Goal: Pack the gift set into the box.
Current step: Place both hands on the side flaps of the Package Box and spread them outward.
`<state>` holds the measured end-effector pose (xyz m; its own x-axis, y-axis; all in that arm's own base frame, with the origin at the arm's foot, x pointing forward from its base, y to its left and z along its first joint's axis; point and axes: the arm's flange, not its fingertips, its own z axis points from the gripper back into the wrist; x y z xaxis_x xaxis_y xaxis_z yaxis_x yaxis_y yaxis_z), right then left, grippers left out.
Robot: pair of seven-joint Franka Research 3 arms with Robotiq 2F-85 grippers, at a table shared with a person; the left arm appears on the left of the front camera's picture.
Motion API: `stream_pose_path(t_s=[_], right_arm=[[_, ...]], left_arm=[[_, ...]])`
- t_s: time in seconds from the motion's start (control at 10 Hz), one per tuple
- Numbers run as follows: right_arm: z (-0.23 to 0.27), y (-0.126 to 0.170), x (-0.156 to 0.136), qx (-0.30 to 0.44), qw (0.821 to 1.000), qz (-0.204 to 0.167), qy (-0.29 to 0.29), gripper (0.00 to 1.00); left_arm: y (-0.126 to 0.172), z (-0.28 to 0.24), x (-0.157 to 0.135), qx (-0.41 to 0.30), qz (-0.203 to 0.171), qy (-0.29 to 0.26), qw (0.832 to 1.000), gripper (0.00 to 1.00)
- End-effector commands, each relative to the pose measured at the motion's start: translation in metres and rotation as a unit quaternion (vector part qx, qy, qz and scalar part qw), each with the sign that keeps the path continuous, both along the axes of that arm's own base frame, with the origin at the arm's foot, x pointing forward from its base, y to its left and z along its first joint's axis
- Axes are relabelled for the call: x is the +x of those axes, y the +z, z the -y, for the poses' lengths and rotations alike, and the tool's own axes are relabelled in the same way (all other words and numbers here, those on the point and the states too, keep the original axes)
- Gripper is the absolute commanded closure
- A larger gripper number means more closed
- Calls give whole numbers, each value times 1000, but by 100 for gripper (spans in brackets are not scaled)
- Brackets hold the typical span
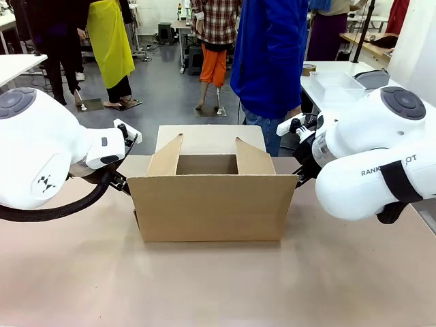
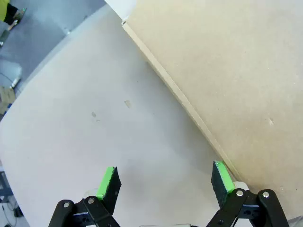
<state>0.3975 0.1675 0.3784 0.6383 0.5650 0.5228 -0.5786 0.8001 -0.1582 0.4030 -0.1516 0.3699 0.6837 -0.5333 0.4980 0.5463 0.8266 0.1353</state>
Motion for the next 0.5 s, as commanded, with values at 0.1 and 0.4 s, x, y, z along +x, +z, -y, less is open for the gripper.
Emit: stream_pose_path(t_s=[0.1,0.4], right_arm=[[35,44,-18,27,1000,4,-11,0],[131,104,-70,191,977,-50,-76,0]], left_arm=[[51,-35,-27,-39,22,-17,999,0],[117,-132,-76,-139,9,16,990,0]])
